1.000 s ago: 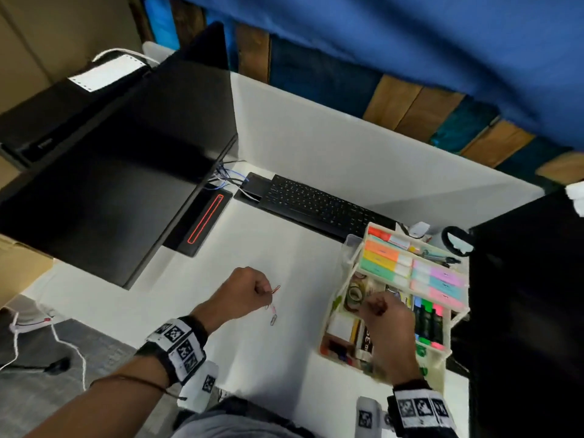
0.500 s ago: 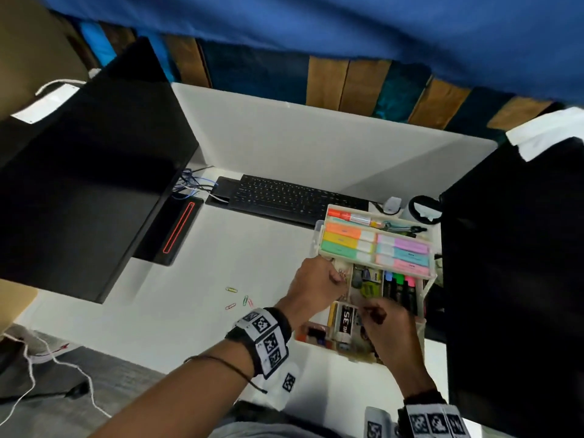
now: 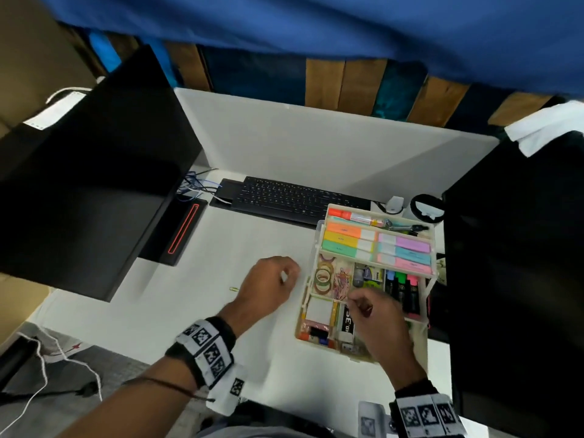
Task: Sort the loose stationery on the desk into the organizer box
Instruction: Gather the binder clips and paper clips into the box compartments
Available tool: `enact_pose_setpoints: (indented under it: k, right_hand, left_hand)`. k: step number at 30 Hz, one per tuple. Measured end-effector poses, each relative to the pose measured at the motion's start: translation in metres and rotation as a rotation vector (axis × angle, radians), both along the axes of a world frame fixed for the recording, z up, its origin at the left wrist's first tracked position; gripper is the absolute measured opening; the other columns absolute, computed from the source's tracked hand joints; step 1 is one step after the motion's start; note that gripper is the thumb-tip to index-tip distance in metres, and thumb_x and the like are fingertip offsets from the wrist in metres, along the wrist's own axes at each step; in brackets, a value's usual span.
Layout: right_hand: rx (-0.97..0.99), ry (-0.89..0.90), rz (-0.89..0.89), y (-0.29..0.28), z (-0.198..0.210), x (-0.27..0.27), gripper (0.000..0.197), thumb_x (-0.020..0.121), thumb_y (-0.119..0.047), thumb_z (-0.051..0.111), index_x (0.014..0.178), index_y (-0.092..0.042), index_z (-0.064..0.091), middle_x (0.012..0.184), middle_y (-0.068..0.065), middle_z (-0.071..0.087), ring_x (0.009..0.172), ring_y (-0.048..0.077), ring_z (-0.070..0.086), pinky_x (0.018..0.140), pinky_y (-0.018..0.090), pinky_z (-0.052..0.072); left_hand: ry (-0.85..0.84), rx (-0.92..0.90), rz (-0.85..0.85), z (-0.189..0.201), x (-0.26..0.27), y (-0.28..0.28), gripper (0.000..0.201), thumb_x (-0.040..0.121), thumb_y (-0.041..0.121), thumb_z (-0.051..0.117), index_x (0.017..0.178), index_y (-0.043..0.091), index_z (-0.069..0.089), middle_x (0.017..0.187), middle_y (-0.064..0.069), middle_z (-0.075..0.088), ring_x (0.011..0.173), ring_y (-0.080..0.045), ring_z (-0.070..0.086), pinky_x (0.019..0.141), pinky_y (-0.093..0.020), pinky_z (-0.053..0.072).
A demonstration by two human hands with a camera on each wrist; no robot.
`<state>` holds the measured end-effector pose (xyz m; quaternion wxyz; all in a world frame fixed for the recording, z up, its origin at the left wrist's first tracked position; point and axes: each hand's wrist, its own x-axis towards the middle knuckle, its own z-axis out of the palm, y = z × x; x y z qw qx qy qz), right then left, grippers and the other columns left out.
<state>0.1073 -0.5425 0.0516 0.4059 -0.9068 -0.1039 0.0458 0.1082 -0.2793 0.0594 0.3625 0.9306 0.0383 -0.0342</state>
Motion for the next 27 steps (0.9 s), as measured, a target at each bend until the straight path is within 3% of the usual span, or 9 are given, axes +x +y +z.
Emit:
enact_pose_setpoints:
  k: [3, 5, 8, 11, 17, 19, 21, 24, 27]
  right_hand:
    - [0.004, 0.011, 0.059, 0.035, 0.002, -0.002, 0.009, 0.090, -0.011, 0.075, 0.092, -0.020, 0.074, 0.082, -0.013, 0.068, 0.074, 0.001, 0.064, 0.067, 0.022, 0.053]
    - [-0.022, 0.045, 0.195, 0.069, -0.007, -0.011, 0.009, 0.090, -0.013, 0.072, 0.095, -0.021, 0.073, 0.085, -0.009, 0.069, 0.076, 0.007, 0.066, 0.070, 0.028, 0.055]
    - [-0.215, 0.235, 0.495, 0.123, -0.033, -0.036, 0.027, 0.094, -0.030, 0.067, 0.121, -0.028, 0.066, 0.110, -0.009, 0.065, 0.101, 0.011, 0.066, 0.089, 0.027, 0.053]
    - [-0.418, 0.296, 0.634, 0.164, -0.063, -0.042, 0.043, 0.099, -0.023, 0.061, 0.140, -0.013, 0.052, 0.135, 0.004, 0.056, 0.127, 0.019, 0.054, 0.102, 0.021, 0.038]
    - [-0.407, 0.223, 0.525, 0.201, -0.101, -0.024, 0.076, 0.088, 0.001, 0.071, 0.155, -0.015, 0.039, 0.132, 0.010, 0.049, 0.119, 0.026, 0.057, 0.098, 0.036, 0.054]
    - [-0.364, 0.170, 0.564, 0.204, -0.105, -0.015, 0.079, 0.084, 0.006, 0.072, 0.153, -0.022, 0.045, 0.129, 0.005, 0.045, 0.113, 0.023, 0.056, 0.093, 0.035, 0.058]
    - [-0.375, 0.160, 0.619, 0.209, -0.105, -0.005, 0.060, 0.089, 0.003, 0.067, 0.142, -0.026, 0.056, 0.121, -0.001, 0.046, 0.102, 0.016, 0.057, 0.087, 0.029, 0.057]
    - [-0.435, 0.154, 0.653, 0.214, -0.107, 0.010, 0.018, 0.100, -0.021, 0.058, 0.115, -0.016, 0.066, 0.102, -0.015, 0.051, 0.085, 0.006, 0.058, 0.081, 0.030, 0.053]
    - [-0.480, 0.140, 0.660, 0.221, -0.112, 0.019, 0.017, 0.099, -0.019, 0.064, 0.106, -0.010, 0.076, 0.098, -0.002, 0.059, 0.086, 0.016, 0.064, 0.082, 0.034, 0.055]
  left_hand:
    - [0.208, 0.222, 0.059, -0.033, -0.013, 0.071, 0.030, 0.096, 0.012, 0.059, 0.121, 0.025, 0.070, 0.120, 0.005, 0.069, 0.097, -0.009, 0.067, 0.086, -0.024, 0.052]
    - [0.396, 0.347, 0.057, -0.054, -0.029, 0.112, 0.052, 0.097, 0.029, 0.066, 0.146, 0.021, 0.051, 0.141, -0.002, 0.054, 0.126, -0.024, 0.055, 0.103, -0.032, 0.047]
    - [0.491, 0.379, -0.018, -0.078, -0.054, 0.151, 0.101, 0.086, 0.061, 0.072, 0.161, 0.015, 0.023, 0.158, -0.007, 0.031, 0.136, -0.033, 0.040, 0.112, -0.043, 0.042]
    - [0.429, 0.340, -0.086, -0.097, -0.067, 0.163, 0.103, 0.083, 0.065, 0.072, 0.160, 0.016, 0.025, 0.163, -0.006, 0.024, 0.143, -0.032, 0.032, 0.117, -0.046, 0.038]
    - [0.266, 0.330, -0.158, -0.109, -0.061, 0.153, 0.073, 0.091, 0.053, 0.069, 0.152, 0.020, 0.045, 0.151, -0.004, 0.041, 0.135, -0.027, 0.042, 0.109, -0.041, 0.043]
    - [0.240, 0.325, -0.200, -0.113, -0.057, 0.154, 0.057, 0.093, 0.046, 0.068, 0.143, 0.022, 0.056, 0.139, -0.003, 0.051, 0.125, -0.026, 0.050, 0.099, -0.042, 0.048]
    - [0.184, 0.382, -0.280, -0.117, -0.058, 0.156, 0.038, 0.091, 0.040, 0.072, 0.123, 0.020, 0.070, 0.122, -0.004, 0.063, 0.111, -0.027, 0.061, 0.087, -0.041, 0.054]
    - [0.129, 0.513, -0.356, -0.130, -0.064, 0.160, 0.021, 0.072, 0.040, 0.089, 0.078, 0.025, 0.076, 0.081, 0.004, 0.068, 0.072, -0.020, 0.069, 0.056, -0.027, 0.051]
    - [-0.011, 0.544, -0.367, -0.142, -0.065, 0.161, 0.020, 0.070, 0.041, 0.089, 0.070, 0.028, 0.074, 0.073, 0.008, 0.064, 0.064, -0.017, 0.065, 0.051, -0.023, 0.047]
